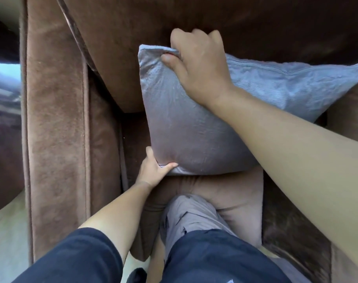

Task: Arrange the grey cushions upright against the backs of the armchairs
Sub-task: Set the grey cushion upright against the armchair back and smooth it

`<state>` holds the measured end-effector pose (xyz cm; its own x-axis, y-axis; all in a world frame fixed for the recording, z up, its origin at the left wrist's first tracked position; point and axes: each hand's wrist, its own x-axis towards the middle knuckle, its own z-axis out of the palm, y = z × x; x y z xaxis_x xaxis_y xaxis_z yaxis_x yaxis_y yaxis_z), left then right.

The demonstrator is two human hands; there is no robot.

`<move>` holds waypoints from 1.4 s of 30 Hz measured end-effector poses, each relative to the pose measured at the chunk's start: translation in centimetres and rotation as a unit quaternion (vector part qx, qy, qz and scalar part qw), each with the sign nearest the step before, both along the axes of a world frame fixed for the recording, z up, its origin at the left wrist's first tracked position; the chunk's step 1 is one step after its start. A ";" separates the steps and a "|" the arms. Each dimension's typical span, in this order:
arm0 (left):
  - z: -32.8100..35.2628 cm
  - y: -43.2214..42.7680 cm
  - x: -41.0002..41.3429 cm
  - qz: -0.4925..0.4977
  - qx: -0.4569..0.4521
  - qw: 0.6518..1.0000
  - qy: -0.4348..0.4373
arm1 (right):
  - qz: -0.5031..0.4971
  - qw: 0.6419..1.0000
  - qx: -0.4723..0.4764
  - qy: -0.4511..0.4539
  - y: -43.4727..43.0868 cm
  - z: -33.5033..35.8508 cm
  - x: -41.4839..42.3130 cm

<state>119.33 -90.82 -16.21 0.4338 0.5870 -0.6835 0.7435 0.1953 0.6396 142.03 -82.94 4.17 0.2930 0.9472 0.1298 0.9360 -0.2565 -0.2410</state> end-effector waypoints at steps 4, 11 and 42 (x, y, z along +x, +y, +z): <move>0.1 -0.2 0.1 0.006 0.000 1.000 -0.004 | 0.002 1.000 -0.001 -0.004 -0.1 0.0 -0.1; 1.6 -0.1 -1.4 -0.018 0.031 0.998 -0.052 | 0.007 1.000 -0.027 0.002 -0.5 0.7 -0.1; 23.7 5.1 22.7 -0.449 0.438 0.765 -0.150 | -0.172 0.979 -0.096 -0.049 -20.4 4.2 17.0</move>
<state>142.04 -85.73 7.48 0.9905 0.1372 0.0098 0.1218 -0.9078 0.4013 159.02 -103.38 8.42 0.5936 0.8047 0.0023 0.8028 -0.5920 -0.0709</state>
